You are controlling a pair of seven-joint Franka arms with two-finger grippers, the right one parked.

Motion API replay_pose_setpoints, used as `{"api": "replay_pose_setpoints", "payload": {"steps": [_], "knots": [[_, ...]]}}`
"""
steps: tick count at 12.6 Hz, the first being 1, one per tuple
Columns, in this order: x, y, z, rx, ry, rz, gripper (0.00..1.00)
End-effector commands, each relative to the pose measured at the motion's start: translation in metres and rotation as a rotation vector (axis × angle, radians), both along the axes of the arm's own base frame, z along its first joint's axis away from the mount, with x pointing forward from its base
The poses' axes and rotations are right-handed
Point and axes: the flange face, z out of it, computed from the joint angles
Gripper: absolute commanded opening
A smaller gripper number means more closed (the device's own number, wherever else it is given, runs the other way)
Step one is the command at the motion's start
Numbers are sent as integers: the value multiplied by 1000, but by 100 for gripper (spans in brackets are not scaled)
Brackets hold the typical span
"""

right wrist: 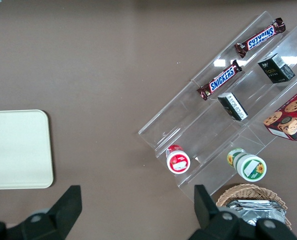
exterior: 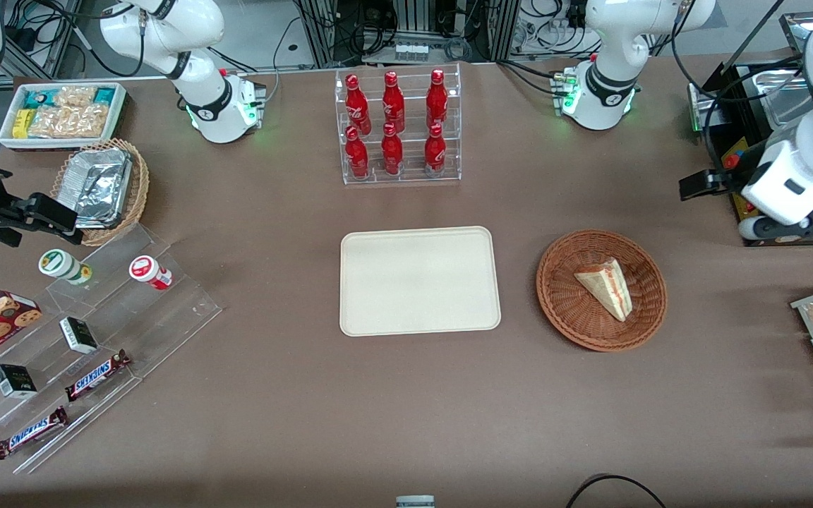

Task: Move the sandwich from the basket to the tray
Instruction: 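Move the left gripper down over the wrapped sandwich in the wicker basket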

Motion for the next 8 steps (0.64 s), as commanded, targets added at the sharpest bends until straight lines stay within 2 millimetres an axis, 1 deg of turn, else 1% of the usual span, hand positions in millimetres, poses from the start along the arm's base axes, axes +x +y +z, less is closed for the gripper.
{"api": "replay_pose_setpoints", "payload": {"steps": [1,3,5,7,8], "knots": [[5,-9,-32,18,-15,-11,100],[6,-18,-68,16,-36,-27,100],[2,-19,-109,11,-65,-29,100],[-3,-18,-142,10,-107,-18,100],[-4,-18,-154,11,-128,1,100]]}}
